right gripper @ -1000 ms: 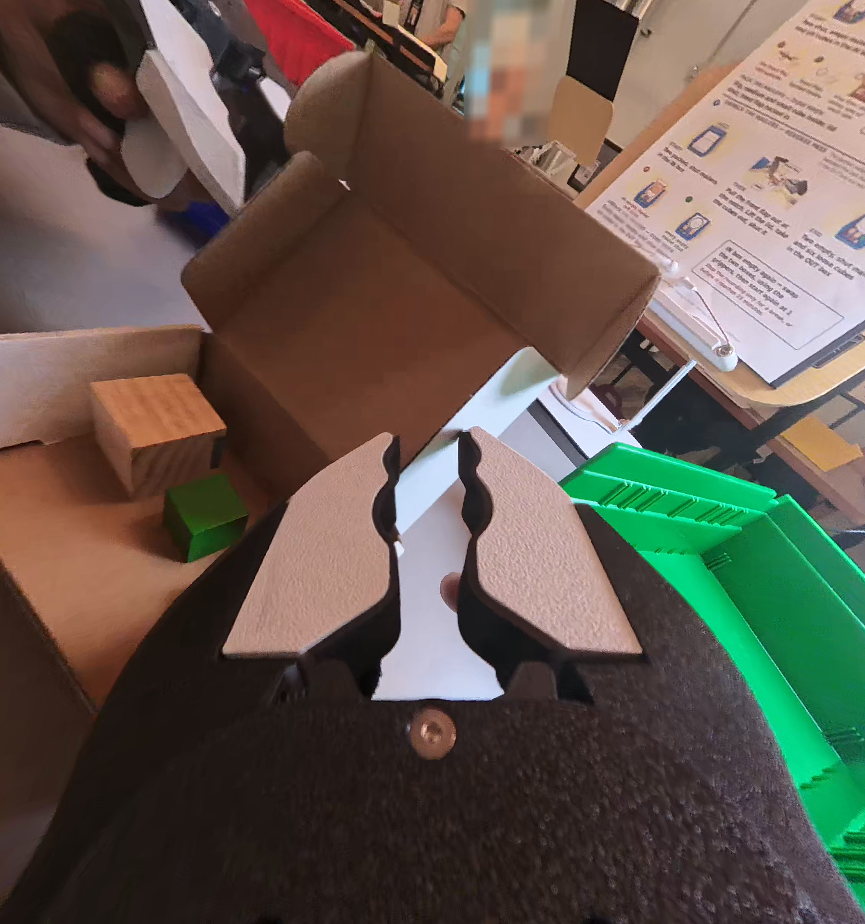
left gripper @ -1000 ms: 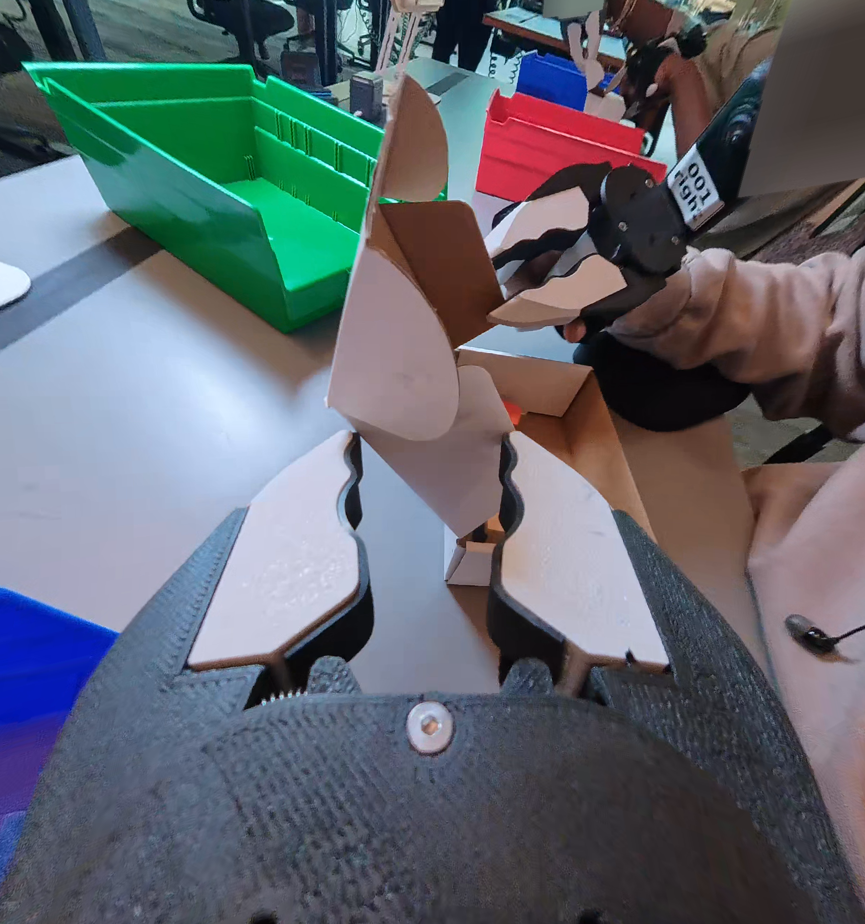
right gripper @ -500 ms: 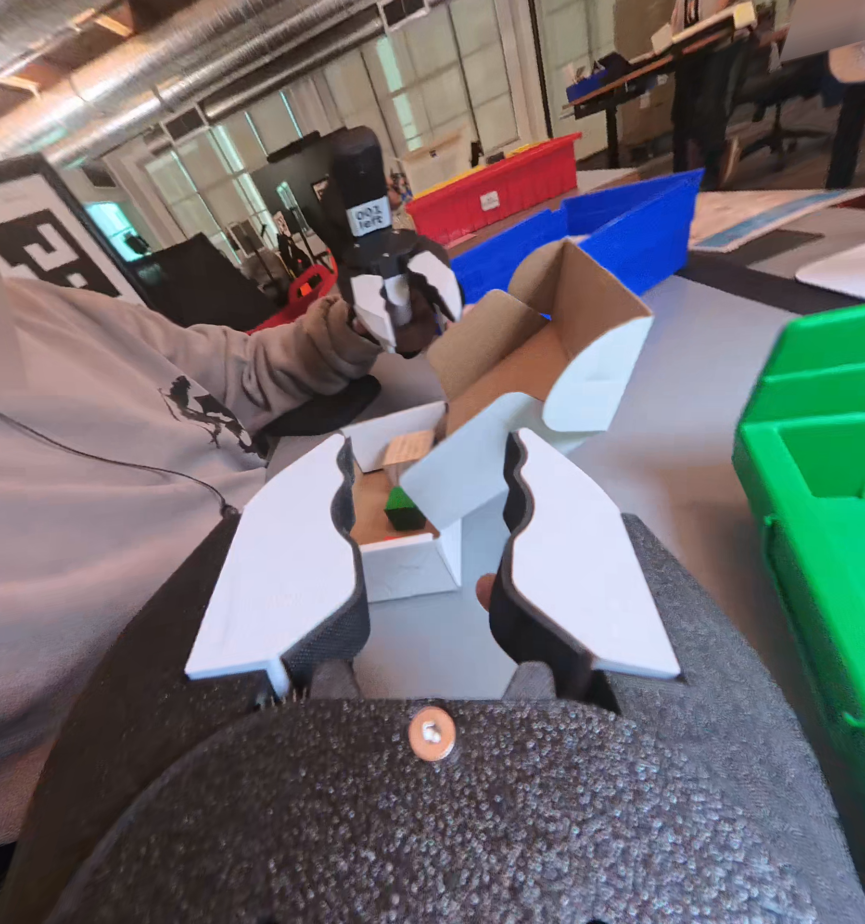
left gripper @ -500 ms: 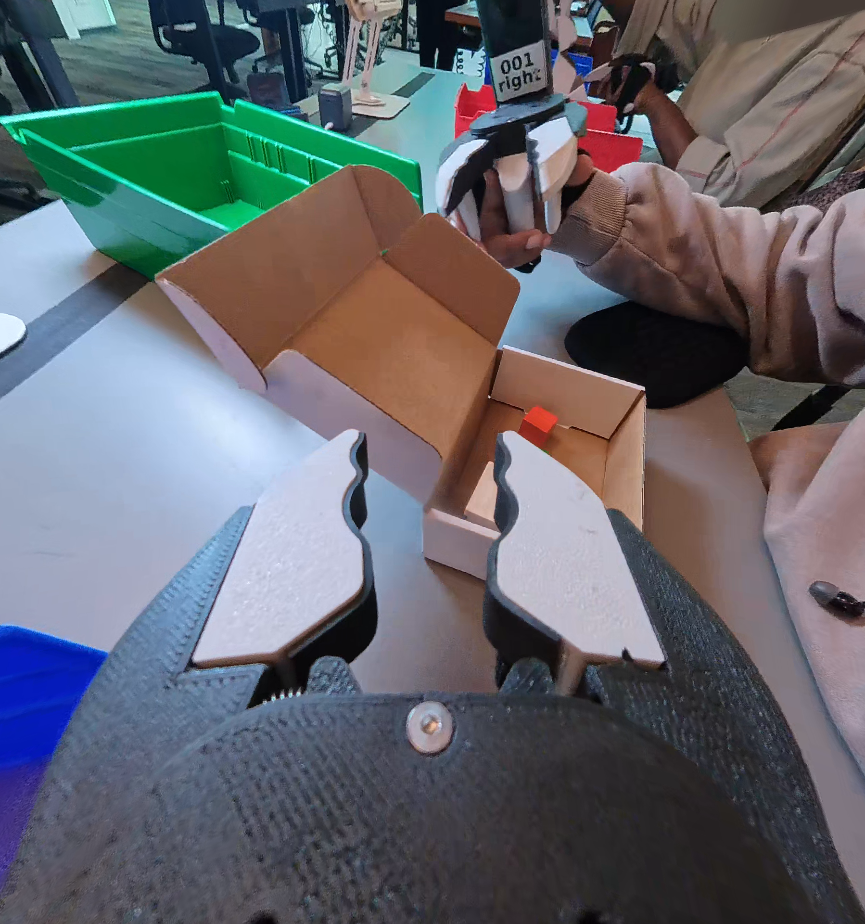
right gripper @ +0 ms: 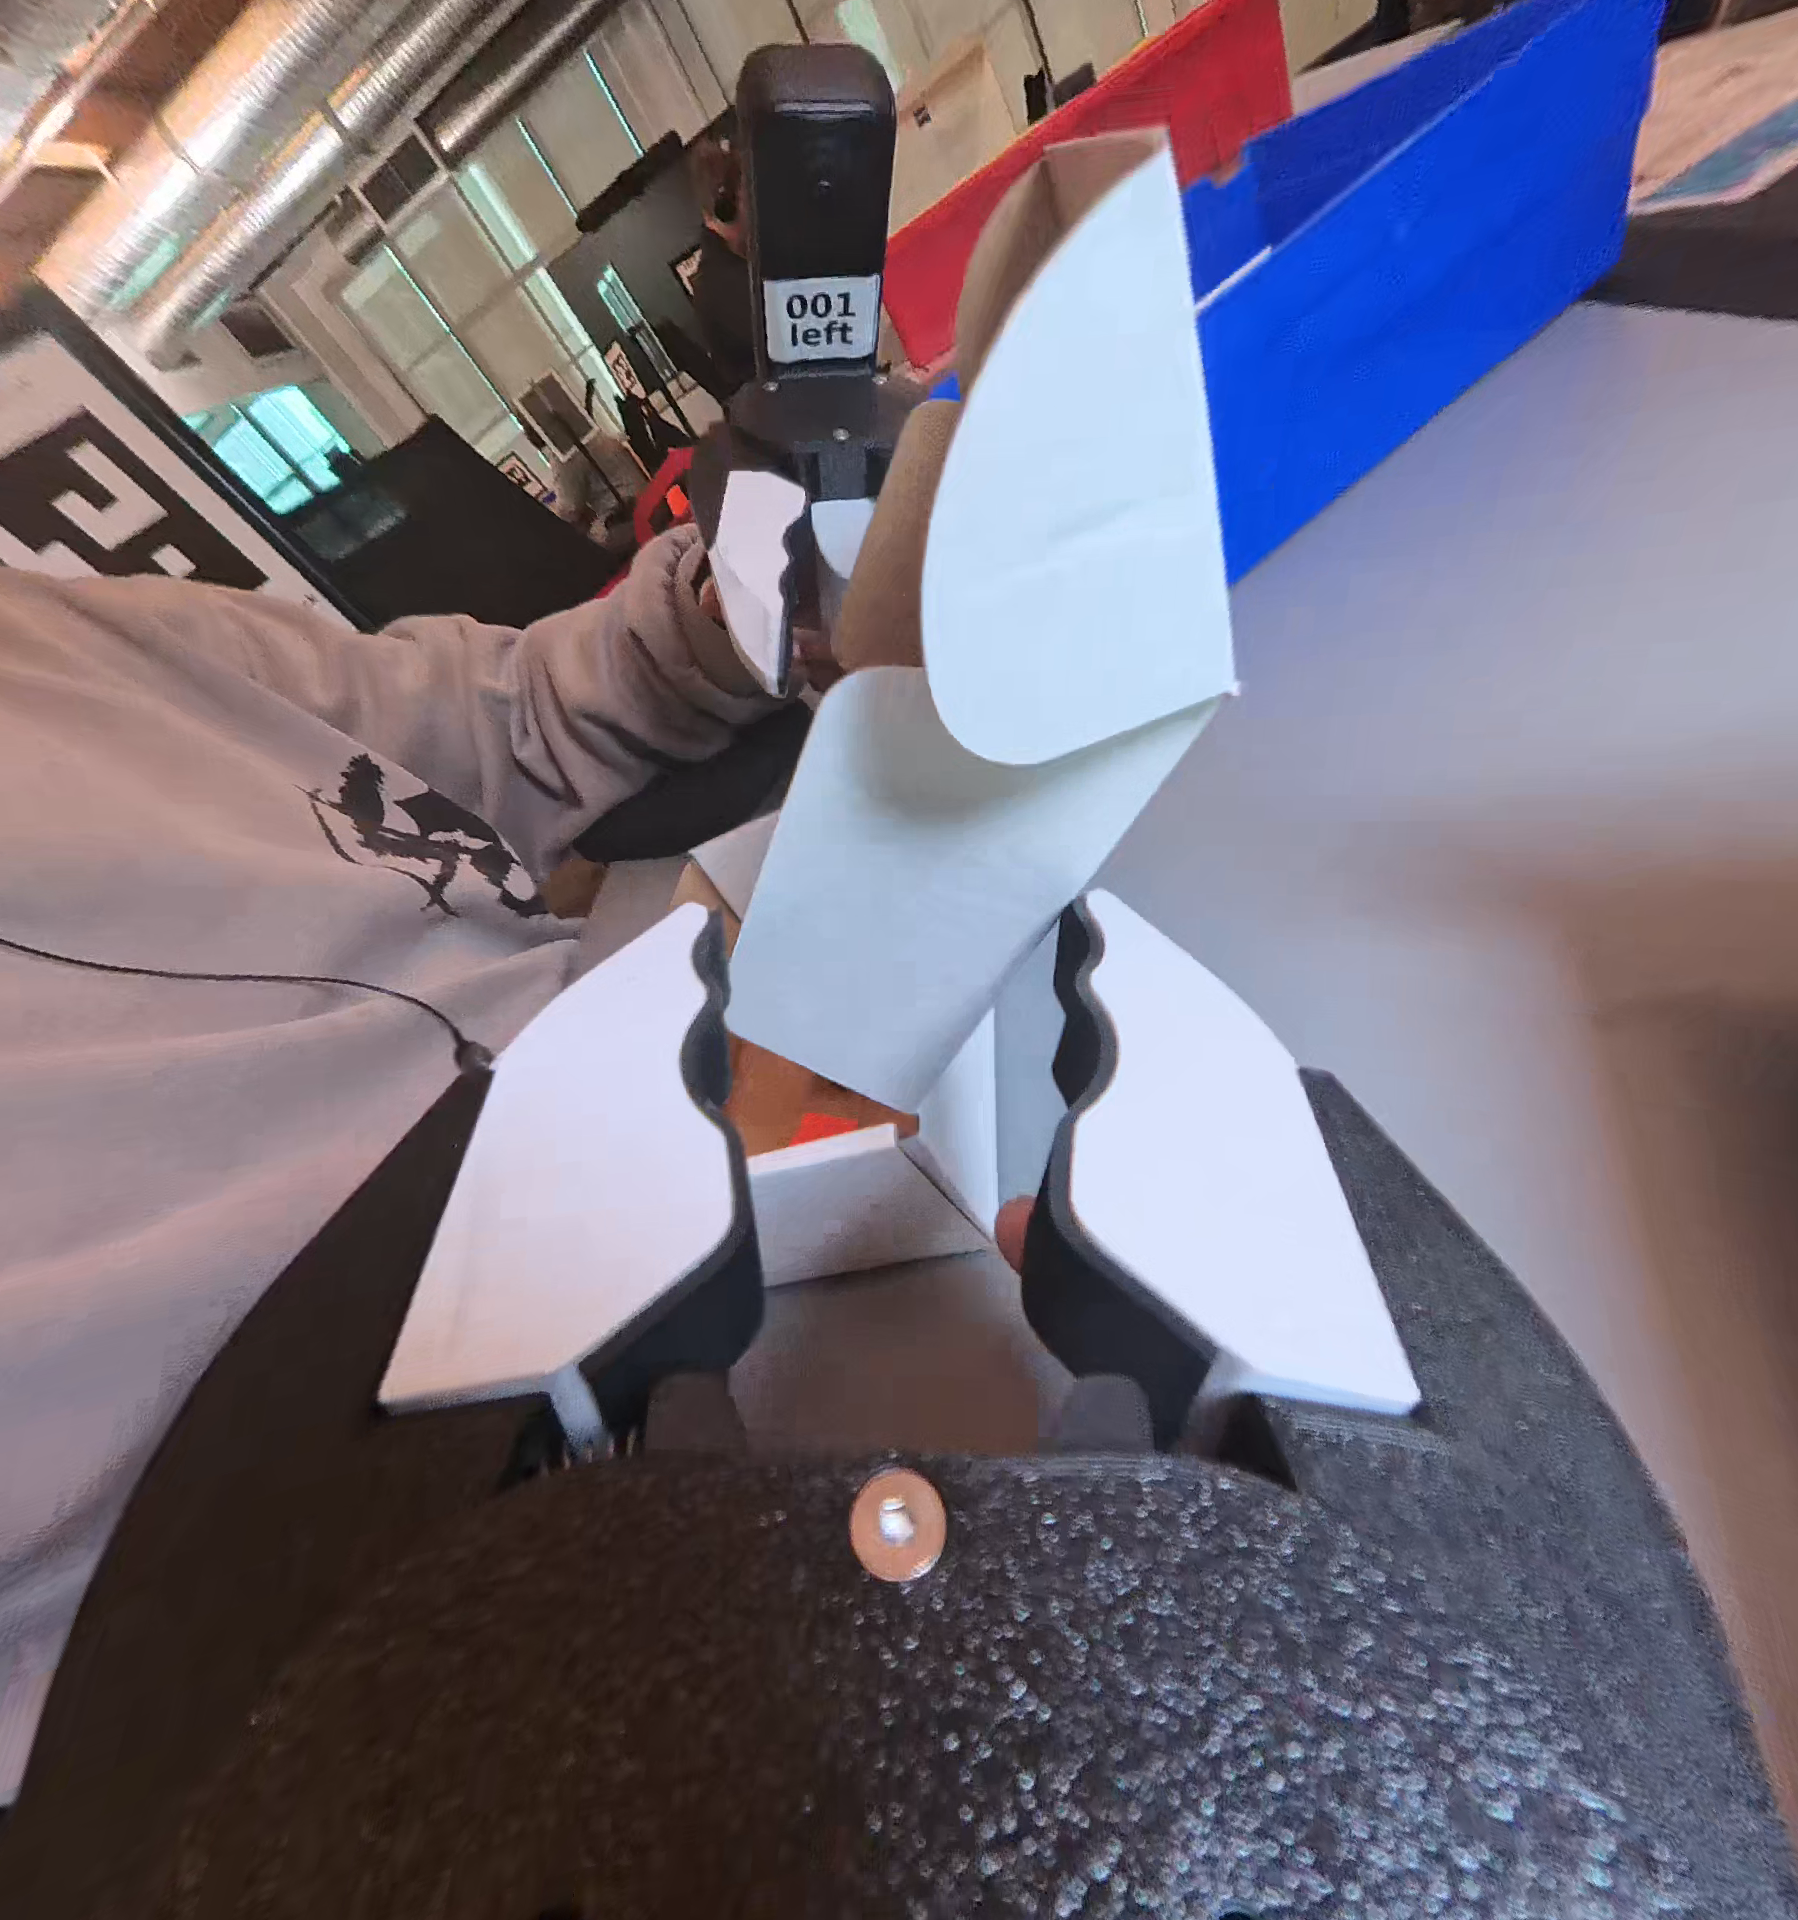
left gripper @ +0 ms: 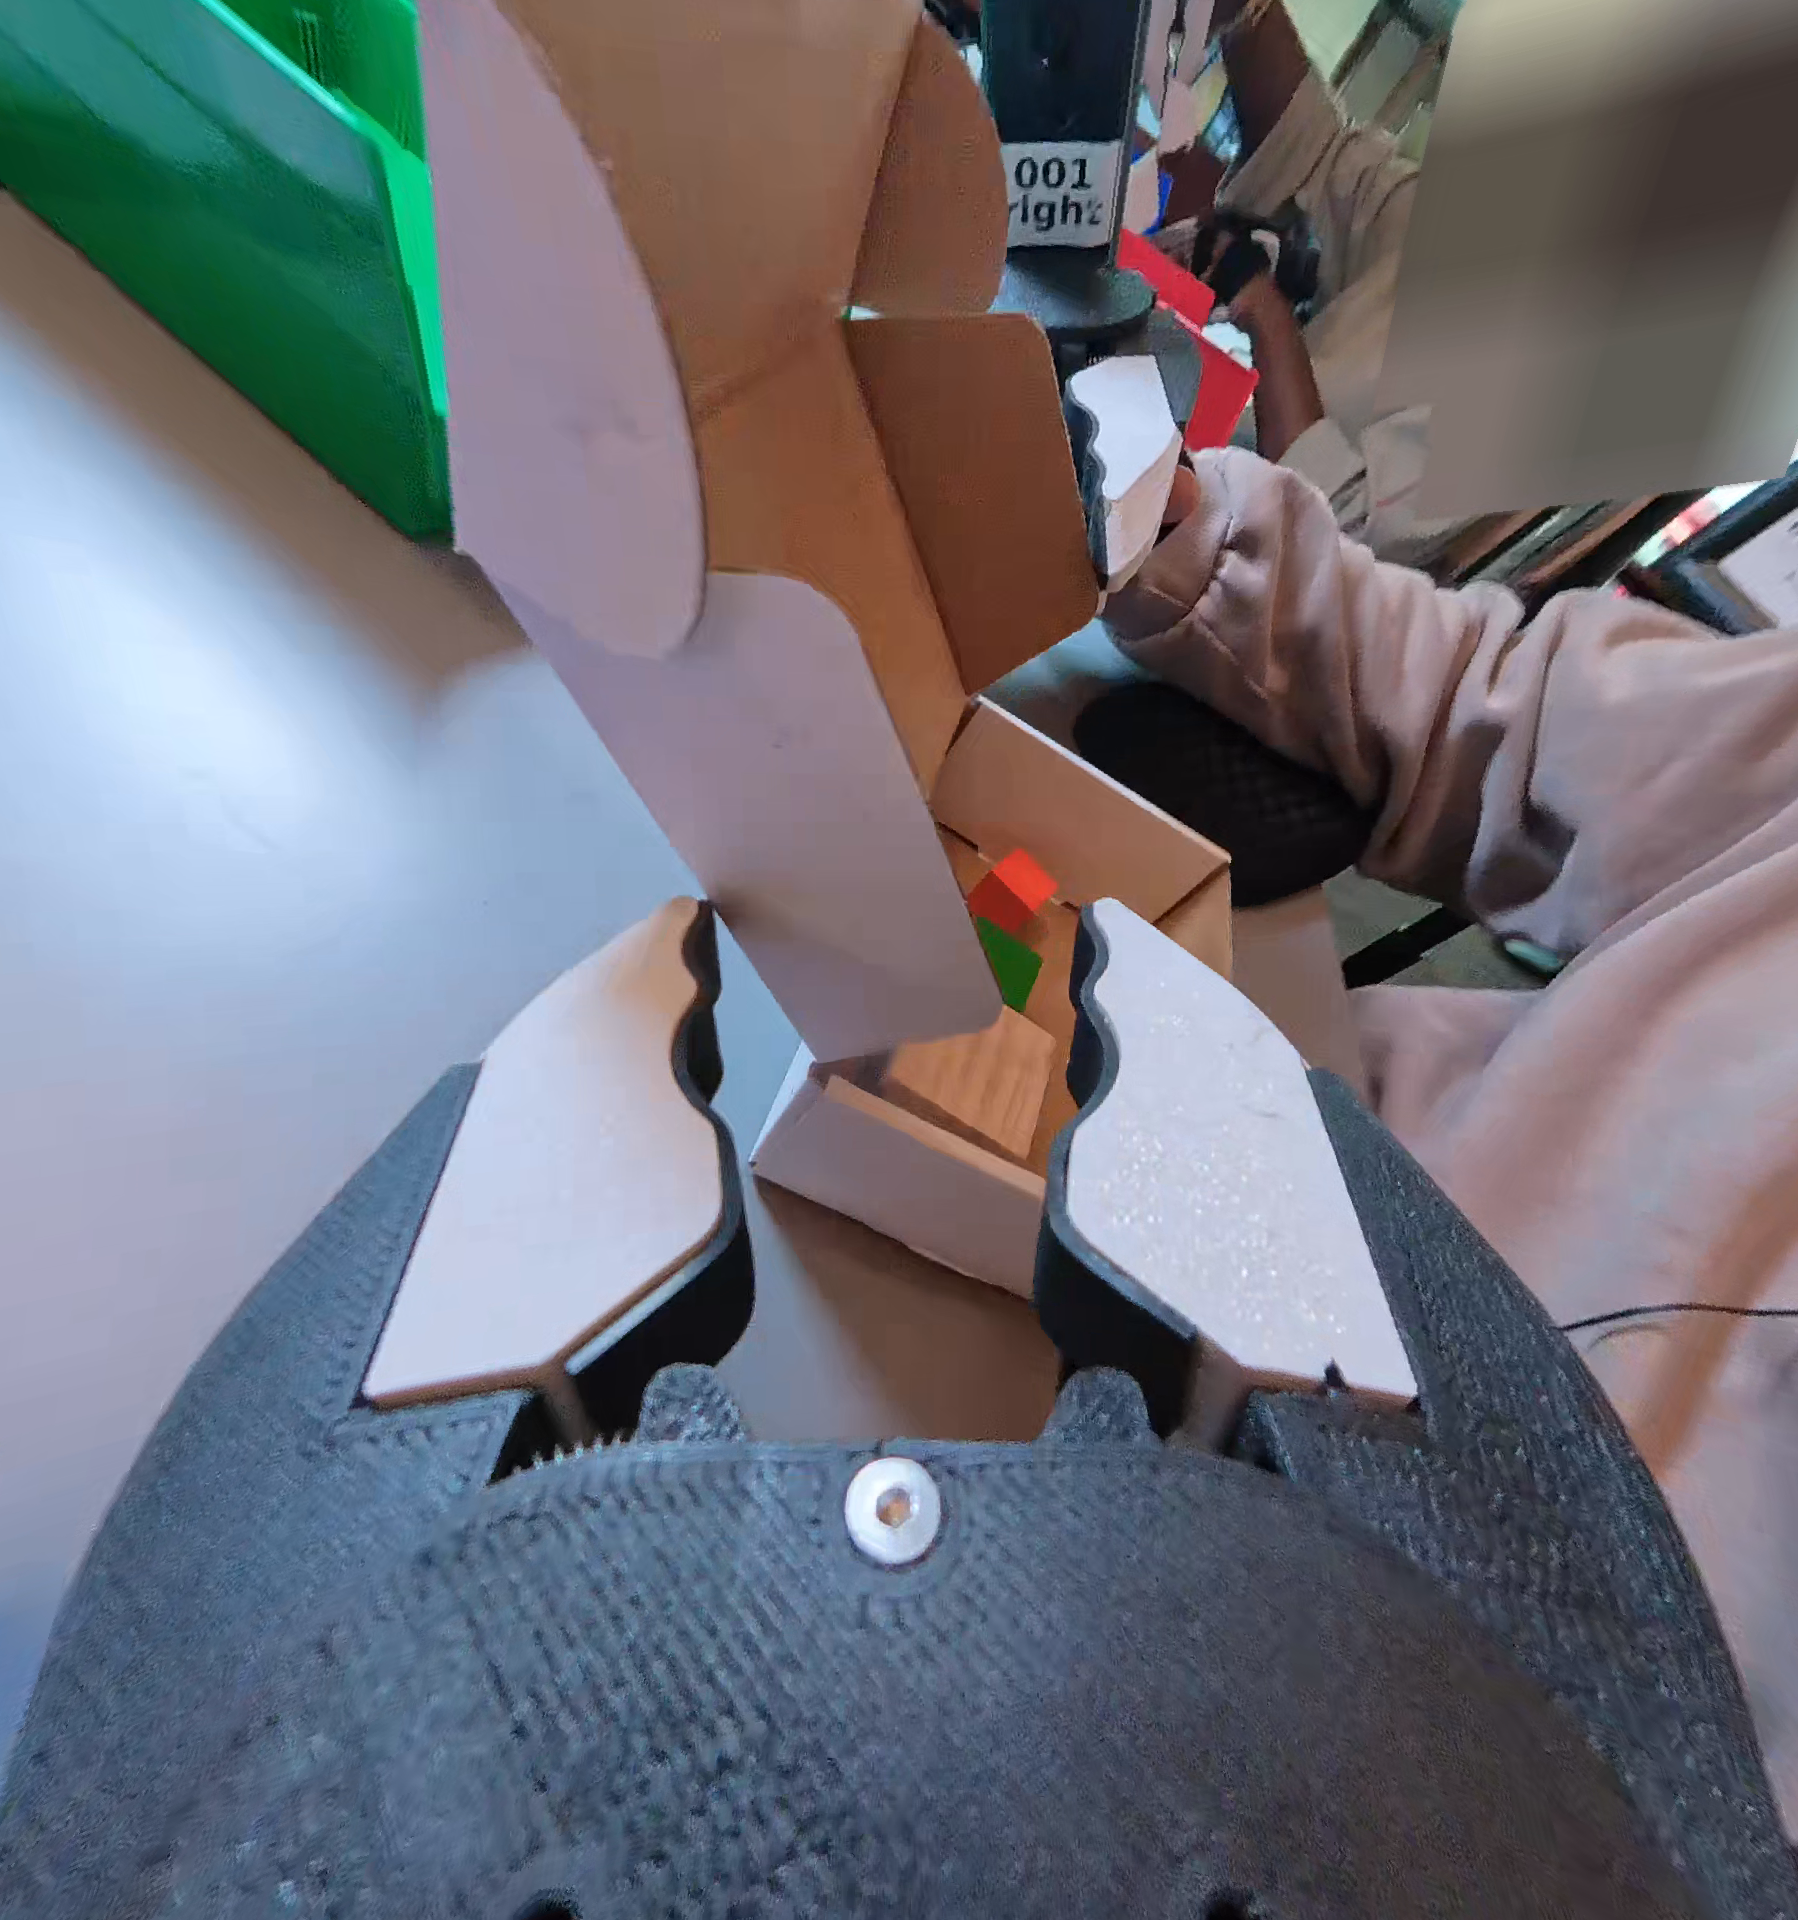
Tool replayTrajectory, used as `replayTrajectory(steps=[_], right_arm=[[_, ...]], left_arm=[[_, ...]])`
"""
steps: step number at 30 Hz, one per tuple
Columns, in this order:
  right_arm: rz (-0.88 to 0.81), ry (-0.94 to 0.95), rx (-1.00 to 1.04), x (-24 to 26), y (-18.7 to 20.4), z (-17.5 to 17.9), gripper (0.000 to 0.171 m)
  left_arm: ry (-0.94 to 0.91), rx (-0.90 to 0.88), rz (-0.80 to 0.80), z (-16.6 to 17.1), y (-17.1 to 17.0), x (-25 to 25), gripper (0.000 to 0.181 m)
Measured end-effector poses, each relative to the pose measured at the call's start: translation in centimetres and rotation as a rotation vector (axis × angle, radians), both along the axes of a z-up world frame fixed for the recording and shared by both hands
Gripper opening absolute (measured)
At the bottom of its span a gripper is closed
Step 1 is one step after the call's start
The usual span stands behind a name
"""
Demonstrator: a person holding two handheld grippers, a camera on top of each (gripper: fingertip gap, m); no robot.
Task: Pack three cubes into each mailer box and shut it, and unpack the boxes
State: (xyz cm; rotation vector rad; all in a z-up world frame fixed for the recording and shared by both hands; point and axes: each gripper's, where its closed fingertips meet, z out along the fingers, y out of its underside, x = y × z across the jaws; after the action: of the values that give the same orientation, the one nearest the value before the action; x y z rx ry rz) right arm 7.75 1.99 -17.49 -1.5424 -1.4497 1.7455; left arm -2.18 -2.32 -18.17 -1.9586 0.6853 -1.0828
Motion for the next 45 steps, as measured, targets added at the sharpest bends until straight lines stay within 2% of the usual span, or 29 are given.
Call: replayTrajectory(steps=[4, 7, 11, 17, 20, 22, 24, 27, 30, 32, 38, 45], right_arm=[[-0.044, 0.008, 0.285, -0.3, -0.8, 0.2, 0.056], [-0.068, -0.008, 0.514, -0.1, -1.6, 0.0, 0.053], [-0.083, -0.04, 0.757, 0.4, -2.8, -0.6, 0.049], [-0.064, -0.079, 0.945, 0.9, -4.2, -1.5, 0.048], [-0.036, -0.106, 0.948, 1.0, -4.9, -1.7, 0.051], [0.005, -0.158, 0.868, 1.4, -5.6, -2.0, 0.066], [0.045, -0.128, 0.767, 2.0, -6.4, -1.2, 0.071], [0.066, -0.026, 0.641, 3.2, -6.5, 1.2, 0.059], [-0.016, 0.042, 0.583, 3.5, -3.7, 2.8, 0.047], [-0.035, 0.018, 0.588, 2.9, -2.5, 2.2, 0.044], [0.101, -0.017, 0.63, 0.4, -5.3, 0.2, 0.043], [0.114, -0.141, 0.847, 0.3, -6.0, -2.1, 0.037]], left_arm=[[0.032, 0.089, -0.045, 1.0, -1.2, -0.6, 0.064], [0.01, 0.111, -0.139, 1.8, -2.9, -1.0, 0.063], [0.078, 0.198, -0.256, 1.7, -5.1, -2.0, 0.051], [0.143, 0.26, -0.19, 0.8, -4.2, -3.1, 0.05], [0.168, 0.328, -0.242, 1.3, -5.1, -1.7, 0.05], [0.207, 0.35, -0.248, 1.2, -5.3, -1.4, 0.051], [0.212, 0.353, -0.242, 1.2, -5.4, -1.5, 0.05], [0.205, 0.355, -0.233, 1.4, -5.3, -1.7, 0.05], [0.178, 0.362, -0.231, 1.8, -5.3, -1.5, 0.05], [0.177, 0.367, -0.23, 1.8, -5.2, -1.2, 0.05], [0.228, 0.384, -0.248, 1.2, -5.5, -0.9, 0.05], [0.351, 0.392, -0.309, -0.8, -7.1, -1.3, 0.044]])
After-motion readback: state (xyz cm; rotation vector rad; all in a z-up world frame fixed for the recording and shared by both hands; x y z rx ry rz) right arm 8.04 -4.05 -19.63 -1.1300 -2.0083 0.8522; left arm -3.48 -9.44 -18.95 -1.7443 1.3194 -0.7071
